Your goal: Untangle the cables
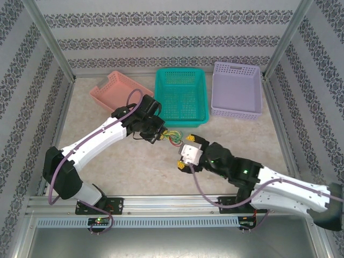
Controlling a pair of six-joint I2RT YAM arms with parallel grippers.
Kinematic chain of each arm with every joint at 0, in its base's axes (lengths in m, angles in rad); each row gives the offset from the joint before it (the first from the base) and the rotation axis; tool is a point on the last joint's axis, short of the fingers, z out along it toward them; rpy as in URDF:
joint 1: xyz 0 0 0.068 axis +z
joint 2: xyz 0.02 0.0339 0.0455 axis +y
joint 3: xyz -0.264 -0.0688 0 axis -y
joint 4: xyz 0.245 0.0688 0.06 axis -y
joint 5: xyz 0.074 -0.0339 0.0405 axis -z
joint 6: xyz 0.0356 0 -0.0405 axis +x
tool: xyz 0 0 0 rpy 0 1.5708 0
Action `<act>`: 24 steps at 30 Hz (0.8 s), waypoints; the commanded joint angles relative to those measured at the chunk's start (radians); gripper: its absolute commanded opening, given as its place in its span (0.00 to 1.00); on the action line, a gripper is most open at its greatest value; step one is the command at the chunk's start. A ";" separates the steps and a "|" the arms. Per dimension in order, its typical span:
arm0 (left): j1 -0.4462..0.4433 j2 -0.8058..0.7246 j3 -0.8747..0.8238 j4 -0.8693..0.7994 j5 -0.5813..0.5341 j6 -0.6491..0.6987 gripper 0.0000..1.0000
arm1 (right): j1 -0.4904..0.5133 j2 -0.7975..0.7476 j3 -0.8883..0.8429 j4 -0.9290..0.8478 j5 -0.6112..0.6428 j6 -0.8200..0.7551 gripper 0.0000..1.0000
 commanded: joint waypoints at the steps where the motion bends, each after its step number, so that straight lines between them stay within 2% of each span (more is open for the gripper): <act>1: 0.009 0.011 0.034 -0.052 0.018 0.022 0.00 | 0.052 0.061 0.031 0.147 0.283 -0.288 0.94; 3: 0.009 0.017 0.040 -0.053 0.027 0.022 0.00 | 0.078 0.120 0.040 0.211 0.368 -0.348 0.93; 5: 0.009 0.024 0.044 -0.056 0.032 0.027 0.00 | 0.097 0.169 0.051 0.241 0.394 -0.419 0.91; 8: 0.009 0.028 0.045 -0.055 0.036 0.027 0.00 | 0.107 0.222 0.066 0.279 0.413 -0.486 0.81; 12: 0.009 0.029 0.046 -0.047 0.048 0.024 0.00 | 0.103 0.278 0.077 0.259 0.412 -0.531 0.56; 15: 0.009 0.023 0.048 -0.047 0.047 0.024 0.00 | 0.072 0.300 0.100 0.225 0.423 -0.478 0.31; 18: 0.009 0.012 0.044 -0.048 0.047 0.025 0.00 | 0.038 0.306 0.126 0.158 0.398 -0.409 0.14; 20: 0.009 0.005 0.040 -0.049 0.047 0.025 0.00 | 0.017 0.295 0.173 0.050 0.320 -0.323 0.00; 21: 0.009 0.002 0.038 -0.051 0.044 0.027 0.00 | -0.001 0.287 0.203 -0.009 0.260 -0.271 0.00; 22: 0.009 -0.002 0.040 -0.056 0.036 0.032 0.00 | -0.027 0.278 0.244 -0.077 0.166 -0.179 0.00; 24: 0.009 -0.006 0.057 -0.082 0.013 0.051 0.00 | -0.124 0.274 0.346 -0.248 -0.122 0.016 0.00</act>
